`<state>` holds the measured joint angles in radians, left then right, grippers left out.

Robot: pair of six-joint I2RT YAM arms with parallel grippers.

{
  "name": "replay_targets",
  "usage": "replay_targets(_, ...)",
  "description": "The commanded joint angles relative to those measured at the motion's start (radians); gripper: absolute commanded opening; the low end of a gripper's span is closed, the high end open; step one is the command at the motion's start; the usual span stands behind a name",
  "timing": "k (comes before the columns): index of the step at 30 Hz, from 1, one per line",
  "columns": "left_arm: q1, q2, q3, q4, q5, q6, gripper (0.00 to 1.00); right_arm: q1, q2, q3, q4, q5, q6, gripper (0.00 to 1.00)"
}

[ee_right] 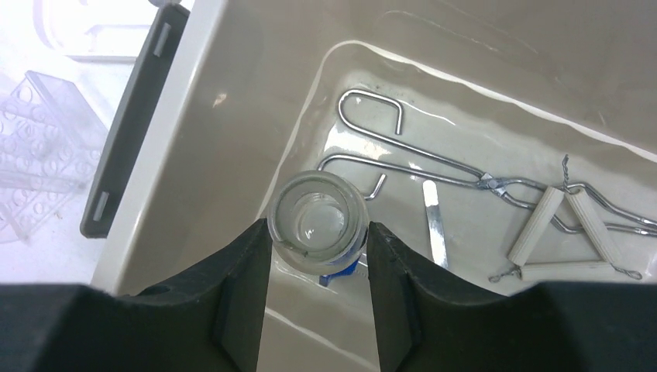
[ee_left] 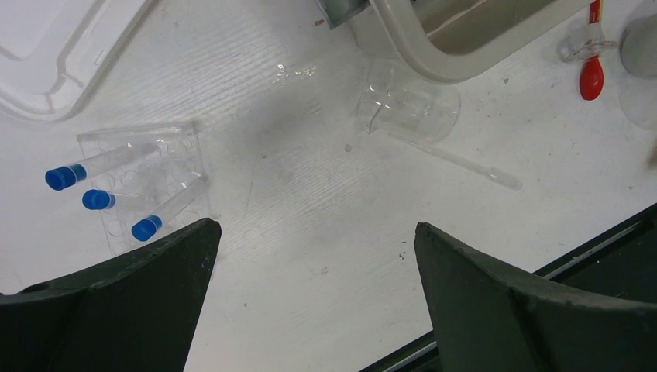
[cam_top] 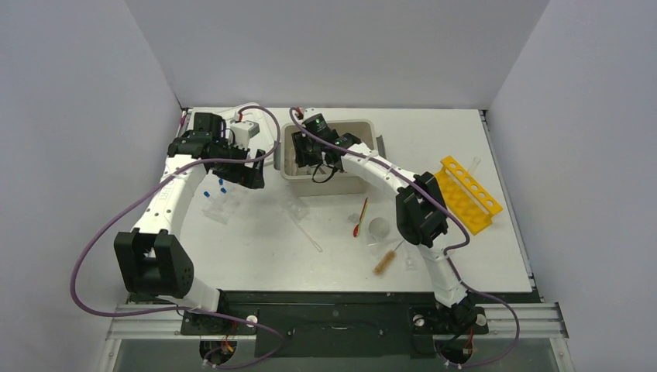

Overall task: Organize the chemistry lab equipment
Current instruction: Place the chemistry item in the storage box, then pick up the chemistry item at the center of the board.

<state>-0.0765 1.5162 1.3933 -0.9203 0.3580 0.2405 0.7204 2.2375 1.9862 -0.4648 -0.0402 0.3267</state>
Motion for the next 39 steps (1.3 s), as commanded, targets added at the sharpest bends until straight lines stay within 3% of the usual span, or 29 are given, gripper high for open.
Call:
replay_targets(1,0.006,-0.023,0.021,0.039,0.041,0.023,0.96,-0.016,0.027,0.067,0.014,-0.015,0.041,0.46)
replay_targets(5,0.006,-0.033,0.027,0.038,0.037,0.029,0.97,-0.034,0.017,0.106,0.011,-0.028,0.051,0.62)
replay_targets(14,0.006,-0.049,0.037,0.028,0.023,0.027,0.97,-0.074,-0.094,0.127,-0.012,0.007,0.049,0.65)
replay_targets(18,0.007,-0.052,0.044,0.026,0.013,0.028,0.97,-0.054,-0.245,0.031,-0.015,0.033,0.016,0.65)
replay_targets(20,0.011,-0.053,0.051,0.021,0.016,0.024,0.97,-0.024,-0.346,-0.099,-0.005,0.074,-0.009,0.64)
replay_targets(27,0.014,-0.039,0.068,0.026,0.021,0.006,0.96,0.181,-0.568,-0.410,0.065,0.089,-0.077,0.63)
replay_targets(35,0.014,-0.043,0.089,0.017,-0.001,0.001,0.97,0.319,-0.504,-0.519,0.095,0.072,-0.112,0.71)
replay_targets(39,0.014,-0.047,0.092,0.016,0.001,-0.004,0.97,0.329,-0.418,-0.511,0.117,0.105,-0.130,0.81)
